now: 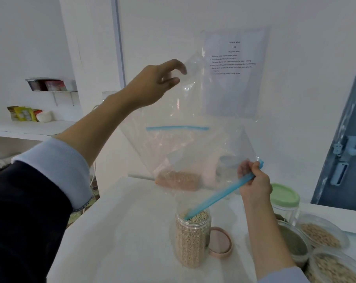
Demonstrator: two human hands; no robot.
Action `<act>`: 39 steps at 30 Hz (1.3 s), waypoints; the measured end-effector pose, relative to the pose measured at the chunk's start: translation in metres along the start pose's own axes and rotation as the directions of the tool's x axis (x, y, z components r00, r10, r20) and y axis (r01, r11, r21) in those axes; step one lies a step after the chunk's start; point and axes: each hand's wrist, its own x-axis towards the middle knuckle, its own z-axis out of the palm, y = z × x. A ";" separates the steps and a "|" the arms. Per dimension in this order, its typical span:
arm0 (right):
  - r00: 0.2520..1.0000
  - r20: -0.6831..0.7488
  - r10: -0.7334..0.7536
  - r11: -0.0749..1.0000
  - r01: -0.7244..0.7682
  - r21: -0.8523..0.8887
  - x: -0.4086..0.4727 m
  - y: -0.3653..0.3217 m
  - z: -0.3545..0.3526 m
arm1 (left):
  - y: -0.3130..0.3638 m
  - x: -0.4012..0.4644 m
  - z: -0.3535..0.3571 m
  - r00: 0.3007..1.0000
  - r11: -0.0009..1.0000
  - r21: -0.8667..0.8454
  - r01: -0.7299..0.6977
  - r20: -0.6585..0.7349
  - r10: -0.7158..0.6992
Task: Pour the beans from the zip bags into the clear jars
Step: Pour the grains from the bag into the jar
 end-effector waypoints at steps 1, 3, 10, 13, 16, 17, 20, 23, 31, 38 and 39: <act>1.000 0.001 0.004 1.000 -0.004 0.000 0.000 0.001 0.001 | 0.001 0.000 0.001 1.000 1.000 0.001 -0.014 -0.021 0.014; 0.999 0.022 0.026 1.000 -0.025 -0.002 -0.001 0.004 0.002 | 0.003 0.002 0.004 0.998 1.000 -0.002 -0.030 -0.048 0.030; 0.999 -0.029 0.030 1.000 -0.030 0.003 0.000 0.001 -0.002 | 0.007 0.006 0.009 0.997 0.999 -0.020 -0.041 -0.067 0.040; 1.000 -0.025 0.015 1.000 -0.015 0.003 -0.001 0.000 0.002 | 0.011 0.009 0.011 0.995 0.998 -0.015 -0.064 -0.075 0.063; 1.000 0.001 0.023 1.000 -0.023 0.021 -0.001 0.002 0.004 | 0.013 0.013 0.010 0.994 0.997 -0.014 -0.078 -0.079 0.076; 1.000 -0.005 0.014 1.000 -0.014 0.022 -0.001 0.002 0.004 | 0.014 0.014 0.010 0.993 0.996 -0.013 -0.085 -0.079 0.084; 1.000 0.003 0.031 0.999 -0.031 0.014 -0.002 0.003 0.003 | 0.015 0.015 0.011 0.993 0.995 0.013 -0.099 -0.059 0.100; 0.999 0.022 0.038 0.999 -0.038 0.032 0.000 0.002 0.000 | 0.013 0.015 0.014 0.993 0.994 0.019 -0.105 -0.047 0.106; 0.991 0.106 0.078 0.990 -0.090 0.108 0.006 0.009 -0.004 | 0.010 0.007 0.003 0.997 0.996 -0.060 -0.071 0.007 0.072; 0.991 0.120 0.065 0.992 -0.077 0.102 0.010 0.017 -0.009 | -0.022 -0.014 -0.022 0.991 0.984 -0.129 0.120 0.069 -0.112; 0.991 0.121 0.064 0.991 -0.078 0.113 0.010 0.018 -0.010 | -0.029 -0.018 -0.025 0.986 0.976 -0.155 0.155 0.078 -0.145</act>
